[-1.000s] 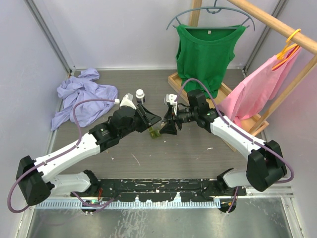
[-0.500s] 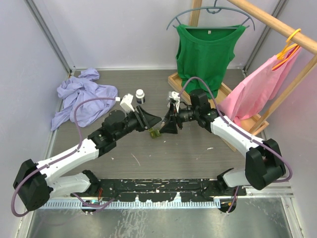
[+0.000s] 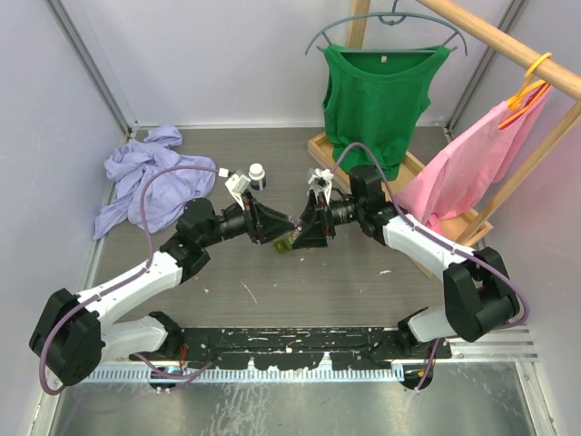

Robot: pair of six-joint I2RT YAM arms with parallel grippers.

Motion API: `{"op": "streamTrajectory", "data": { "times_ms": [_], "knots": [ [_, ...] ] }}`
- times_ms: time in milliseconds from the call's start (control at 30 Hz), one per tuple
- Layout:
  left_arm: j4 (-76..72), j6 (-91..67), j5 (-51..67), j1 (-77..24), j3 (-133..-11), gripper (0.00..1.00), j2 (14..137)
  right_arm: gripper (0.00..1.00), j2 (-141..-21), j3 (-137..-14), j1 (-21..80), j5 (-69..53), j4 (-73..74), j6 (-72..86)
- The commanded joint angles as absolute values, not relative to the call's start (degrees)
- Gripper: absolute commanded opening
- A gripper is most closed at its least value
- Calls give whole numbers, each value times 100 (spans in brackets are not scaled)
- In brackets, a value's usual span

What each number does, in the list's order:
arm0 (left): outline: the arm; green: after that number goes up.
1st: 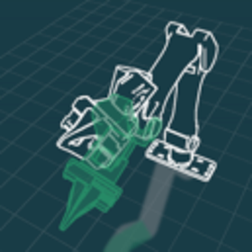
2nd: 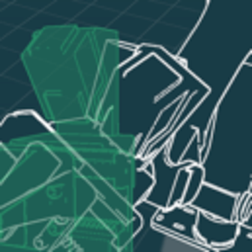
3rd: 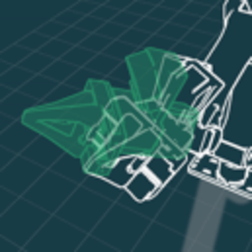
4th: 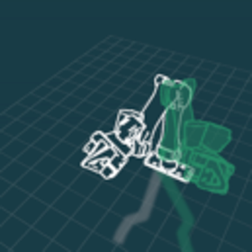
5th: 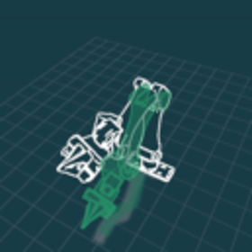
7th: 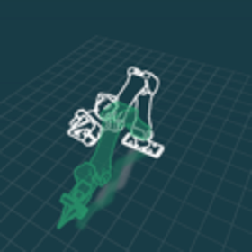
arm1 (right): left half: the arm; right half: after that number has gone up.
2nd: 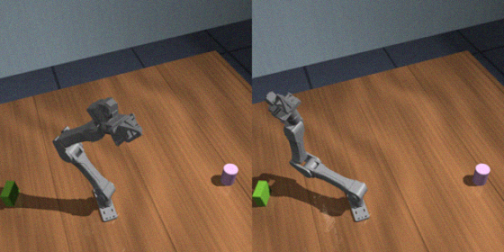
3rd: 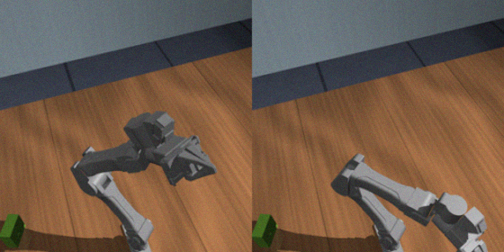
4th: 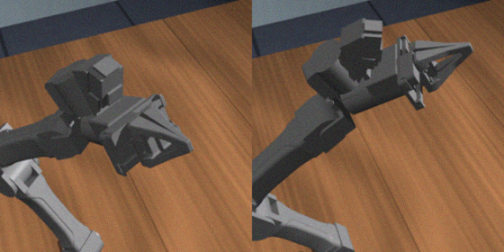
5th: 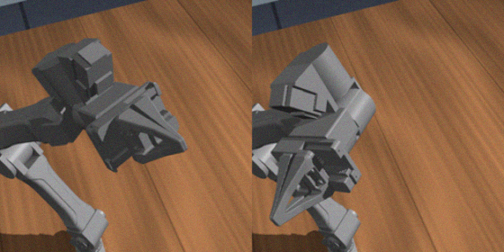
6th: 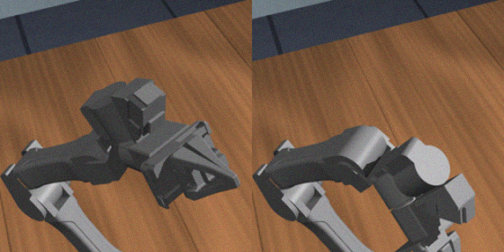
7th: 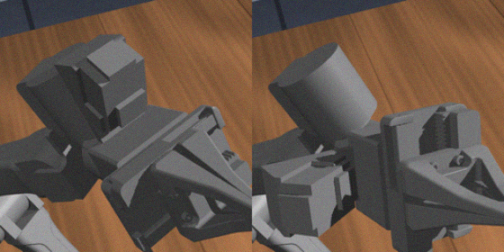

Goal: Sort the pills into containers

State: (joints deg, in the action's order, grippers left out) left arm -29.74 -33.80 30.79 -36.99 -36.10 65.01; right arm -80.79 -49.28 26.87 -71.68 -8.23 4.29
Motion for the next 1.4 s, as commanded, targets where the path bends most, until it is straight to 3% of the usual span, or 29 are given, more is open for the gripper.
{"op": "streamTrajectory", "data": {
  "times_ms": [0,67,100,267,500,600,800,1367],
  "knots": [
    [-3440,-3226,3053,-3832,-3585,53,6166,1,-8002,-5080,2744,-7170,-1406,429],
    [-3300,-3327,2421,-3830,-3481,91,5900,1,-7977,-5147,2743,-7150,-1091,102],
    [-3188,-3353,2119,-3830,-3423,99,5736,1,-7972,-5198,2742,-7146,-920,-83],
    [-2539,-4025,1044,-3825,-3248,98,4946,1,-7903,-5342,2748,-7068,-206,-824],
    [-1392,-5413,637,-3830,-3509,99,4493,1,-7837,-5549,2744,-6831,594,-1778],
    [-889,-5767,-111,-4096,-3527,90,4379,1,-7784,-5609,2742,-6617,920,-2133],
    [510,-5861,-2339,-5387,-4355,83,4672,1,-7764,-5645,2742,-6380,1145,-2480],
    [598,-6956,-2083,-5510,-5115,68,6253,1,-7770,-5691,2744,-6297,1266,-2610]
  ]
}}
